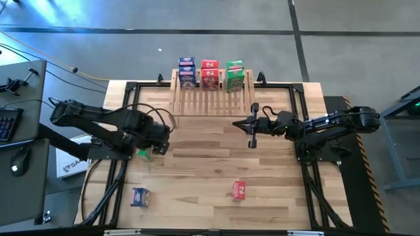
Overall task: Stack cereal on shelf
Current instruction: Put the green cereal box on the shelf aligned with the other green cereal boxes
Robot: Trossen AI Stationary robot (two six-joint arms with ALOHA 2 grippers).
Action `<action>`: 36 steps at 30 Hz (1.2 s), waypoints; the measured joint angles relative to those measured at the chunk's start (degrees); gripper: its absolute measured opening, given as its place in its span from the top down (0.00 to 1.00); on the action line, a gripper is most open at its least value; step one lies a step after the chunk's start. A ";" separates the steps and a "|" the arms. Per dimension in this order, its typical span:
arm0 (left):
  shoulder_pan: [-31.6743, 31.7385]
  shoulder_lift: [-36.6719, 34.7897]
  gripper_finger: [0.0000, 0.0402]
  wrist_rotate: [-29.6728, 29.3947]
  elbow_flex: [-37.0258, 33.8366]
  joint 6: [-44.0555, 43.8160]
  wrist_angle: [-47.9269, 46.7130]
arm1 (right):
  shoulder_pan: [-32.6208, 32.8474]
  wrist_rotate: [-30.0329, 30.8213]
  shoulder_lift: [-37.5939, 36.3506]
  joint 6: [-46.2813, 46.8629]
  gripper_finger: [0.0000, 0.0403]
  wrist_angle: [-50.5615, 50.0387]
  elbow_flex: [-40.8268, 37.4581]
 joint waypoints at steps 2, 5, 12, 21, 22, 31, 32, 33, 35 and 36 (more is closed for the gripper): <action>-1.17 0.00 0.33 0.01 0.00 -2.80 -2.62 | 0.00 -0.57 0.00 0.06 1.00 0.01 0.00; -3.37 -0.02 0.31 0.03 0.00 -6.84 -6.18 | 0.00 -0.78 0.00 0.15 1.00 -0.01 0.00; -7.13 -0.43 0.30 1.06 -4.12 -12.74 -3.45 | 0.02 -0.97 0.02 0.62 1.00 -0.40 0.00; -7.67 -0.41 0.30 0.94 -9.67 -13.24 -2.92 | 0.02 -1.98 0.02 1.29 1.00 -0.40 0.00; -7.67 -0.41 0.30 0.57 -10.19 -13.24 -1.97 | 0.02 -2.13 0.02 1.29 1.00 -0.40 0.00; -7.56 -0.41 0.31 -3.17 -12.48 -13.27 1.21 | 0.02 -2.44 0.02 1.49 1.00 -0.38 0.00; -7.56 -0.45 0.31 -3.22 -12.68 -13.26 1.39 | 0.02 -2.44 0.02 1.49 1.00 -0.38 0.00; -7.56 -0.44 0.32 -3.22 -12.91 -13.22 1.79 | 0.02 -2.46 0.02 1.49 1.00 -0.38 0.00; -7.56 -0.41 0.34 -3.22 -13.09 -12.98 2.77 | 0.02 -2.46 0.02 1.50 1.00 -0.38 0.00; -7.56 -0.41 0.35 -3.24 -13.06 -12.25 2.96 | 0.02 -2.48 0.02 1.54 1.00 -0.38 0.00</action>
